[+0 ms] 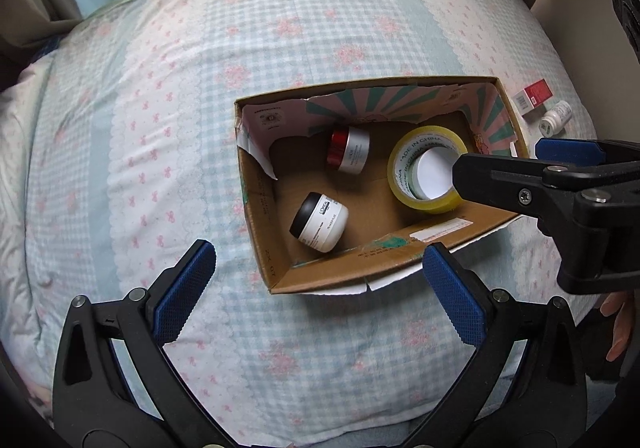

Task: Organize rigid objects
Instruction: 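Lift both tools away from the box toward the remaining items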

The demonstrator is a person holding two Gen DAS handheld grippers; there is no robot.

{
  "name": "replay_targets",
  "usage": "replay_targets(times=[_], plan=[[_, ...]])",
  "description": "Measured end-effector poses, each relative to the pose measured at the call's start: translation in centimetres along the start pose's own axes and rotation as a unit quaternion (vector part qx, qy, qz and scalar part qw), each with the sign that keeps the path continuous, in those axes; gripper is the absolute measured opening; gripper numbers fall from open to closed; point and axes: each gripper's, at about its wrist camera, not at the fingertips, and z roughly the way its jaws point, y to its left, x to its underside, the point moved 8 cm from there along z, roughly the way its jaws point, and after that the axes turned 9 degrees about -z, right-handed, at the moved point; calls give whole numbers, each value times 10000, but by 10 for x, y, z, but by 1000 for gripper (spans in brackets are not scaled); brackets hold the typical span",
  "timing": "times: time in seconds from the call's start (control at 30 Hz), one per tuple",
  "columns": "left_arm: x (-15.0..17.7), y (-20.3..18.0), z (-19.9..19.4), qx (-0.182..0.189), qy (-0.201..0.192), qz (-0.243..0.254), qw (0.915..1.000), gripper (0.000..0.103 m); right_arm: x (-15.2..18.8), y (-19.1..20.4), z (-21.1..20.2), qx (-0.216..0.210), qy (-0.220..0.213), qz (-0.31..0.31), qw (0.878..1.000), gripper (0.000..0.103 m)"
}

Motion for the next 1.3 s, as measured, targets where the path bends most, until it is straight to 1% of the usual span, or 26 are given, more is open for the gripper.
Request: replay_targets(times=[0.1, 0.23, 0.33, 0.4, 0.53, 0.6, 0.67, 0.77, 0.83, 0.93, 1.07, 1.23, 1.3], plan=[[10, 3, -20, 101, -149, -103, 9998, 103, 7, 4, -19, 84, -184, -48, 9998, 103], [26, 11, -46, 112, -307, -137, 9994, 103, 19, 15, -50, 486, -453, -428, 9969, 103], [35, 17, -64, 85, -445, -115, 9989, 103, 29, 21, -74, 667, -669, -583, 9938, 103], [39, 20, -75, 79, -533, -88, 9985, 103, 37, 23, -88, 704, -798, -539, 9929, 103], [44, 21, -91, 184, -682, 28, 9975, 103, 58, 16, -110, 756, -965, -211, 9922, 103], [46, 15, -96, 306, -702, 179, 9969, 103, 68, 10, -118, 796, -1053, -70, 9912, 103], [48, 6, -100, 303, -751, 423, 9958, 103, 79, 2, -125, 947, -1078, 34, 9896, 103], [45, -14, -104, 300, -843, 784, 9929, 103, 97, -17, -138, 1169, -1101, 272, 9866, 103], [41, -30, -105, 376, -848, 932, 9913, 103, 109, -32, -148, 1246, -1139, 460, 9846, 103], [30, -61, -106, 475, -872, 1143, 9885, 103, 125, -59, -162, 1386, -1155, 743, 9808, 103], [10, -111, -105, 508, -958, 1477, 9831, 103, 141, -100, -180, 1561, -1282, 1102, 9732, 103], [-20, -175, -101, 412, -1103, 1786, 9769, 103, 151, -159, -195, 1560, -1373, 1540, 9660, 103], [-34, -199, -97, 273, -1208, 1908, 9738, 103, 152, -186, -199, 1478, -1420, 1774, 9626, 103]])
